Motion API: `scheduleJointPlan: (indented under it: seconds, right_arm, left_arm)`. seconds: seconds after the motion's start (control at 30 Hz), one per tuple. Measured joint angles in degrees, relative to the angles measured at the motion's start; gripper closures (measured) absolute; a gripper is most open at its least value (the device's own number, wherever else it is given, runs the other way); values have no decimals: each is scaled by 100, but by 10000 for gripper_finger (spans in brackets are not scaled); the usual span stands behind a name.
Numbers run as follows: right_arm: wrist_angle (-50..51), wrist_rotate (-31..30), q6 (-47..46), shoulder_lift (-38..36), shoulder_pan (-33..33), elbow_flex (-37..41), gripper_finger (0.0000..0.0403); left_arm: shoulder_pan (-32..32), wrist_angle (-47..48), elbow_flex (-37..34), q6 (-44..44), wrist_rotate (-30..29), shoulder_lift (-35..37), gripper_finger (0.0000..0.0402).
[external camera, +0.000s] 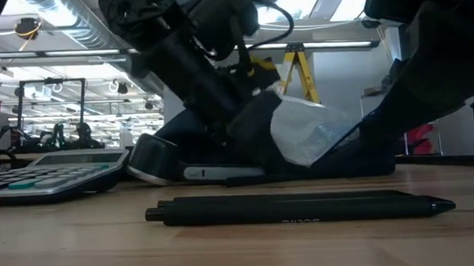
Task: Unpack backpack
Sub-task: Adjust the black pen
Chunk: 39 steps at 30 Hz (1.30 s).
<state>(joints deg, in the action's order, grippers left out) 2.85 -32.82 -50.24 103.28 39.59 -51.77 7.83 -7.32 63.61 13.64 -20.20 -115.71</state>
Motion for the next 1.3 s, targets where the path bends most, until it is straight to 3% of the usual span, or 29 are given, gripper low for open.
scheduleJointPlan:
  seconds: [0.23, 1.3]
  right_arm:
    - [-9, 104, -27, 0, 11, -9, 260]
    - [24, 269, -27, 0, 11, -6, 260]
  left_arm:
    - [-6, -66, 77, 230, -277, -182, 325]
    - [206, 398, 251, 763, -103, -154, 325]
